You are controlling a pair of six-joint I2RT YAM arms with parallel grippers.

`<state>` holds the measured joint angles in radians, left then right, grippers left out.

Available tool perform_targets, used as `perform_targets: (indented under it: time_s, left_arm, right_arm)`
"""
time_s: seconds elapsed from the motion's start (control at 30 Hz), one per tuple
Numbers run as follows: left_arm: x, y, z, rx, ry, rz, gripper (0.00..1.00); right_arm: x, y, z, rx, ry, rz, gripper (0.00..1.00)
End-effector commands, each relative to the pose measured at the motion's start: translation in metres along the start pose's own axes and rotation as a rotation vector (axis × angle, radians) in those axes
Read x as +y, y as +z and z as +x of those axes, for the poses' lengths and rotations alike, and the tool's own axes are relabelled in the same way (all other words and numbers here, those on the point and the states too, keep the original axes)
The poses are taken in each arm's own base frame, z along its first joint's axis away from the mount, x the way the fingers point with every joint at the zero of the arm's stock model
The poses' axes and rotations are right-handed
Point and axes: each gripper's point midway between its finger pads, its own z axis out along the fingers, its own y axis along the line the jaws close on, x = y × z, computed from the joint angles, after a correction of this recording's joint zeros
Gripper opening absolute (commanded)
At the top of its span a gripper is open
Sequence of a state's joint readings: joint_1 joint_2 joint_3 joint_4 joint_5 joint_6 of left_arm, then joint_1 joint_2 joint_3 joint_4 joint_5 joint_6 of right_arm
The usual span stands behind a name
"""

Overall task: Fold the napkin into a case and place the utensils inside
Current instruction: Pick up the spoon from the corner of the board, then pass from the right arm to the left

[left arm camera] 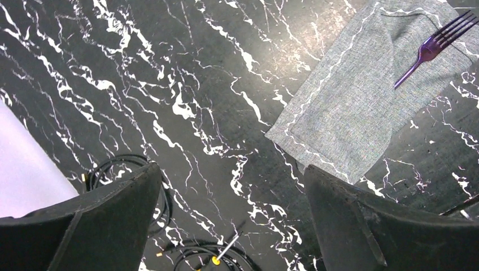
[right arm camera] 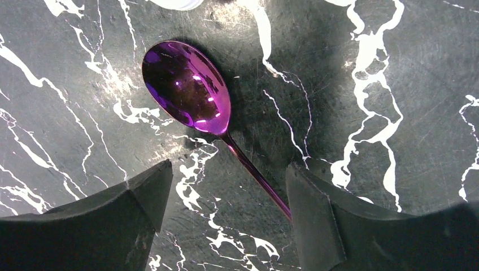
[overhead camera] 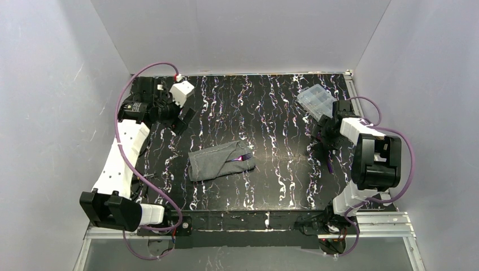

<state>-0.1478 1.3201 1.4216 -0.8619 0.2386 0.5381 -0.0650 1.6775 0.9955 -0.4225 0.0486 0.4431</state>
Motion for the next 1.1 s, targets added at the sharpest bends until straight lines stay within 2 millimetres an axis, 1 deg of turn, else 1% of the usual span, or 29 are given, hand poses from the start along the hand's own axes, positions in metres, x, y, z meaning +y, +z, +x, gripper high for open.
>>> perform_targets:
  time_s: [0.0,0.07,0.2,0.23,0.3,0.33,0.37,0.4,0.47,0.5,0.57,0.6,0.73,0.83,0.93,1.0,1.07]
  left_arm:
    - [0.004,-0.015,0.001,-0.026,-0.041,-0.055,0.96]
    - [0.01,-0.013,0.003,-0.025,-0.056,-0.077,0.97]
    - [0.02,-0.013,0.003,-0.058,-0.044,-0.142,0.97]
    - [0.021,-0.013,0.004,-0.061,-0.038,-0.147,0.97]
    - [0.021,-0.013,0.004,-0.061,-0.033,-0.15,0.96]
    - [0.021,-0.014,0.003,-0.063,-0.033,-0.151,0.96]
    - [0.022,-0.015,0.002,-0.067,-0.037,-0.155,0.96]
    - [0.022,-0.015,0.0,-0.074,-0.039,-0.155,0.96]
    - [0.021,-0.02,-0.006,-0.107,-0.036,-0.159,0.98]
    - [0.021,-0.023,-0.01,-0.133,-0.032,-0.166,0.98]
    - [0.019,-0.026,-0.017,-0.174,-0.022,-0.16,0.98]
    - [0.018,-0.027,-0.019,-0.181,-0.021,-0.15,0.98]
    - [0.01,-0.023,-0.02,-0.152,-0.054,-0.082,0.98]
    - [-0.002,-0.023,-0.026,-0.174,-0.063,-0.014,0.99]
    - [-0.021,-0.029,-0.038,-0.249,-0.046,0.079,0.99]
    - [-0.039,-0.032,-0.046,-0.306,-0.05,0.166,0.99]
    - [-0.055,-0.034,-0.052,-0.354,-0.095,0.247,0.99]
  right_arm:
    - [0.004,0.01,0.03,0.077,0.035,-0.055,0.79]
    - [0.005,0.009,0.035,0.079,0.034,-0.059,0.76]
    - [0.014,0.007,0.04,0.083,0.031,-0.077,0.63]
    - [0.016,0.006,0.04,0.077,0.028,-0.08,0.57]
    - [0.023,0.004,0.039,0.069,0.026,-0.086,0.39]
    - [0.024,0.004,0.037,0.063,0.033,-0.085,0.32]
    - [0.033,0.002,0.04,0.063,0.013,-0.092,0.28]
    - [0.038,0.002,0.039,0.055,0.008,-0.092,0.24]
    - [0.047,0.001,0.039,0.049,0.001,-0.096,0.14]
    - [0.048,0.002,0.037,0.037,-0.001,-0.081,0.07]
    - [0.053,0.001,0.036,0.018,-0.014,-0.061,0.01]
    - [0.054,0.001,0.035,0.004,-0.018,-0.046,0.01]
    - [0.068,-0.005,0.035,-0.03,-0.009,-0.062,0.01]
    - [0.087,-0.016,0.034,-0.06,0.005,-0.107,0.01]
    - [0.112,-0.039,0.027,-0.111,0.021,-0.184,0.01]
    - [0.134,-0.058,0.023,-0.133,0.046,-0.264,0.01]
    - [0.159,-0.082,0.019,-0.166,0.064,-0.348,0.01]
